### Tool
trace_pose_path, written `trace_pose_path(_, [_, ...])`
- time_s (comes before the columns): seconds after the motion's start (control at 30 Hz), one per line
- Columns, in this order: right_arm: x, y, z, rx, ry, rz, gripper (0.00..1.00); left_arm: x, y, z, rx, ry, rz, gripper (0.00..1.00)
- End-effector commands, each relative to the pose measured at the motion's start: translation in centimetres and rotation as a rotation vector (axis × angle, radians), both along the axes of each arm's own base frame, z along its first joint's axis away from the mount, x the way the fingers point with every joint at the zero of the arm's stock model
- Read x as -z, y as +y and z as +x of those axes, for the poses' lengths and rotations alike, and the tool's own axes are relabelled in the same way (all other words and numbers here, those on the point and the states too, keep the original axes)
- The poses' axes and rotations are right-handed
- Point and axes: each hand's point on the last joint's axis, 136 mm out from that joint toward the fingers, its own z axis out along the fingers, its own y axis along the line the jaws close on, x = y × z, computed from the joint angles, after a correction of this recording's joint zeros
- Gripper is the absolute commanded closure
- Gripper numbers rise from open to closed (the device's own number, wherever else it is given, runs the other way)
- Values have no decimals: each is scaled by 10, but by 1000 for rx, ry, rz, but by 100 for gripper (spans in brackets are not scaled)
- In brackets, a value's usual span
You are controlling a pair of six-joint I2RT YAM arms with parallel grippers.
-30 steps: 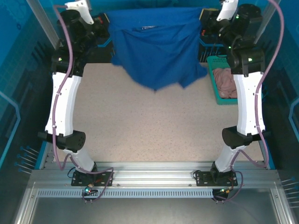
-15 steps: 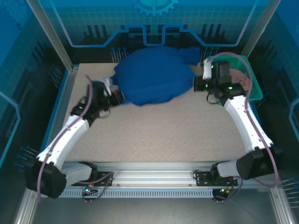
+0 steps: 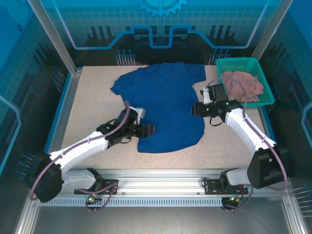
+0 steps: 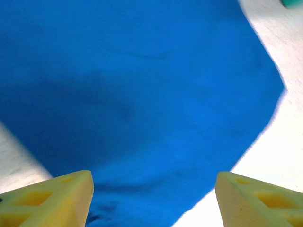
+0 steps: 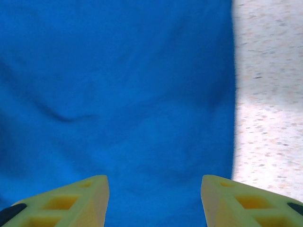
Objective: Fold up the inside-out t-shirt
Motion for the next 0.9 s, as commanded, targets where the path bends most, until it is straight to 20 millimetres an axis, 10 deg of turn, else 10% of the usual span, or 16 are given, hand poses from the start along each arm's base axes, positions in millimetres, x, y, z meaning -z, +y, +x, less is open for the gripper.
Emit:
trace_pose_path(0.0, [15, 2, -6, 8, 57, 37, 45, 13, -71, -20, 379, -134, 134, 31])
trace_pose_path(0.23, [13, -21, -5, 78, 43, 100, 45, 66, -131, -48, 716, -135, 288, 36])
trace_pose_path(0.57, [21, -33, -5, 97, 65, 80, 44, 109, -155, -43, 813, -62, 330, 51])
trace_pose_path(0.87, [18, -33, -11, 95, 66, 87, 44, 113, -155, -28, 763, -83, 343, 95])
